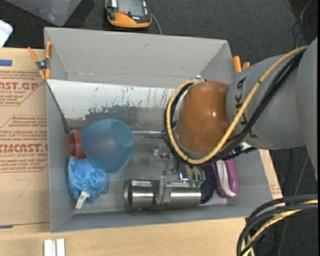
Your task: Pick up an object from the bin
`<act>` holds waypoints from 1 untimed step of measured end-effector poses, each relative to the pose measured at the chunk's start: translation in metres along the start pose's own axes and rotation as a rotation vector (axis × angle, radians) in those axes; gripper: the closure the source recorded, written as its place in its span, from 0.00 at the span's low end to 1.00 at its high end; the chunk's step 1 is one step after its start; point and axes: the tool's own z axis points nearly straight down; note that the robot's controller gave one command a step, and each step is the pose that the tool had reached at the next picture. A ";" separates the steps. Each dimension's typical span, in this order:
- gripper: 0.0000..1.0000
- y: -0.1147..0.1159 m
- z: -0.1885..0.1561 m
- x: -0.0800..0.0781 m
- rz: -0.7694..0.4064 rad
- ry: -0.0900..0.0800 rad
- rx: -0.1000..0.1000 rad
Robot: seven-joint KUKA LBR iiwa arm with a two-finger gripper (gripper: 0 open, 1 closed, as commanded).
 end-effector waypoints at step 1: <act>0.00 0.000 0.000 0.000 0.000 0.000 0.000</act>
Offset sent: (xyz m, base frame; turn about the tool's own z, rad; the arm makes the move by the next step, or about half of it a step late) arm -0.0032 -0.0237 -0.0198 -0.3868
